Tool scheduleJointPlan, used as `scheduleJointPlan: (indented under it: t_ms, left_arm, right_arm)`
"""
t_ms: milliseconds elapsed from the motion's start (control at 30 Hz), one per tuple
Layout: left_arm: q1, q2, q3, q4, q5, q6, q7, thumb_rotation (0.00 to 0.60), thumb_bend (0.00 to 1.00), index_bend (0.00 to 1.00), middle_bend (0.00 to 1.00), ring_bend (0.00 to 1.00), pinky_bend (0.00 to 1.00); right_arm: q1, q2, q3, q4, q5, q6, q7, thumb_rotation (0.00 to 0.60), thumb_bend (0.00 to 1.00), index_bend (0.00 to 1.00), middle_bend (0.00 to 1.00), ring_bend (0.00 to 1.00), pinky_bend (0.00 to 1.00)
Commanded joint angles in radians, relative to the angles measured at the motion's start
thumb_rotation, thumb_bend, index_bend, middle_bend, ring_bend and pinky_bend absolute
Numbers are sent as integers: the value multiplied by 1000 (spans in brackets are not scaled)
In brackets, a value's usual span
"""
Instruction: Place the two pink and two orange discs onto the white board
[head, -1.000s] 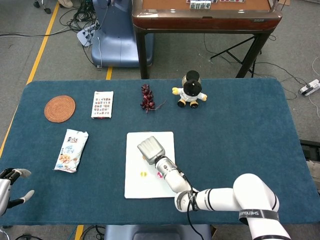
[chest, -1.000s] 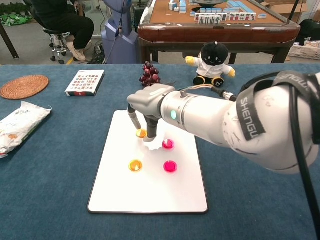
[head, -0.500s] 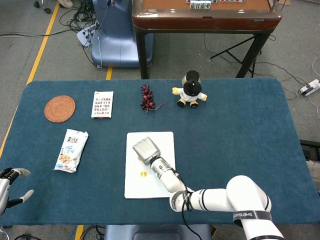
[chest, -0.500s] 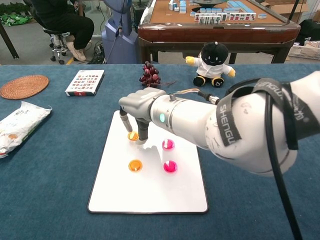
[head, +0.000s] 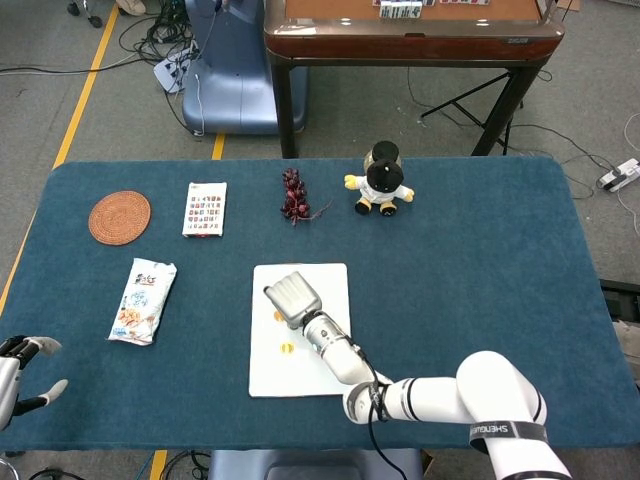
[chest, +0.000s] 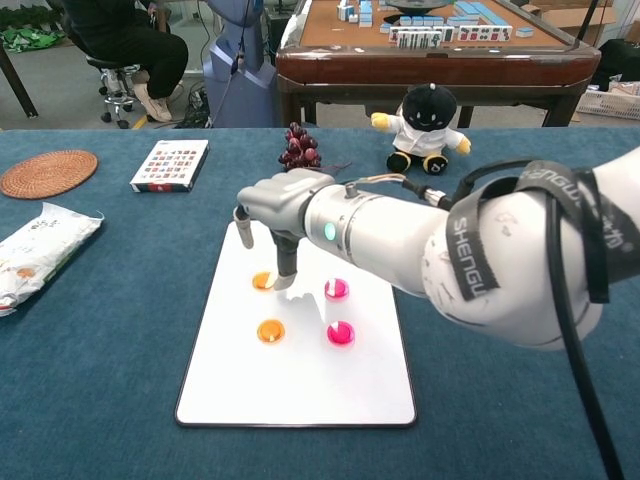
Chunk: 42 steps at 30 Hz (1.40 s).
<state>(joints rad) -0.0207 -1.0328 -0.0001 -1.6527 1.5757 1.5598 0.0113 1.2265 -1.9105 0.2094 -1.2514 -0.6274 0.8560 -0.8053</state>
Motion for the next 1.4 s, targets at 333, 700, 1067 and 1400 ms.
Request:
scheduleJointPlan:
  t_ms: [333, 700, 1067, 1400]
  left_arm:
    - [-7, -14, -5, 13, -1, -4, 6, 600, 165, 500, 471, 343, 486]
    - [-22, -51, -7, 54, 31, 0, -29, 600, 164, 448, 471, 344, 486]
    - [-35, -76, 8, 58, 50, -22, 6, 600, 165, 359, 471, 344, 486]
    - [-46, -97, 12, 70, 45, -45, 31, 600, 164, 321, 471, 344, 486]
  right_arm:
    - [-131, 300, -114, -381, -42, 224, -102, 600, 140, 345, 988, 986, 1000]
    - [-379, 587, -305, -551, -384, 418, 86, 600, 174, 397, 815, 858, 989]
    - [-685, 667, -419, -451, -703, 717, 312, 600, 174, 407, 673, 701, 807]
    - [-889, 639, -397, -290, -746, 838, 455, 600, 174, 527, 638, 604, 615]
